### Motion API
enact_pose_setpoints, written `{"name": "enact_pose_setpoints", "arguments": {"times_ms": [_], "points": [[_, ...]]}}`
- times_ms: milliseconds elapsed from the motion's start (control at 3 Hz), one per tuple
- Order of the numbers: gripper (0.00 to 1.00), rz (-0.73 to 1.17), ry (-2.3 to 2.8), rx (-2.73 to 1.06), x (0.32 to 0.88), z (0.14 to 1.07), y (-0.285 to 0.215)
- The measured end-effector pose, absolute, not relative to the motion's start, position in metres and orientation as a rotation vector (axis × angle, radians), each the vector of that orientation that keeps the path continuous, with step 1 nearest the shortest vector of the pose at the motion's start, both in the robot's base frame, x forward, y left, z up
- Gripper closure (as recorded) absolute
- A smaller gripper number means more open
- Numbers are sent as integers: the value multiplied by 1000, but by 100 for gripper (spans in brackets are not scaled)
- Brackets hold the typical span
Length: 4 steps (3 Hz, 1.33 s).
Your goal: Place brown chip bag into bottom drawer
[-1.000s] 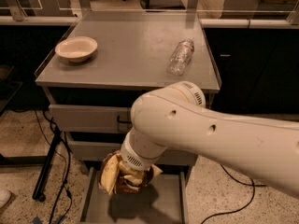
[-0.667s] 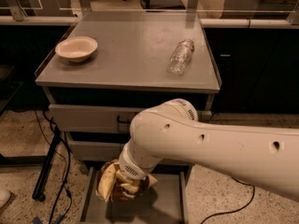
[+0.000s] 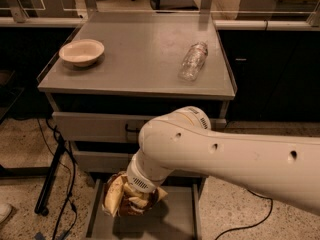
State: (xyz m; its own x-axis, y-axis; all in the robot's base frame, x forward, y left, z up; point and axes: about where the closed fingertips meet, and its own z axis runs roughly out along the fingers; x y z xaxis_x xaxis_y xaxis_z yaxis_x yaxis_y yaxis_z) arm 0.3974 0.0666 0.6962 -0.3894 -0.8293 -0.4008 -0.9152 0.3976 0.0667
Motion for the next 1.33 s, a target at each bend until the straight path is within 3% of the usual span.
{"name": "enact_pose_setpoints", "arguments": {"times_ms": [1000, 1333], "points": [[100, 488, 2495, -1460, 399, 544, 94], [100, 487, 2495, -1460, 399, 544, 94]]}}
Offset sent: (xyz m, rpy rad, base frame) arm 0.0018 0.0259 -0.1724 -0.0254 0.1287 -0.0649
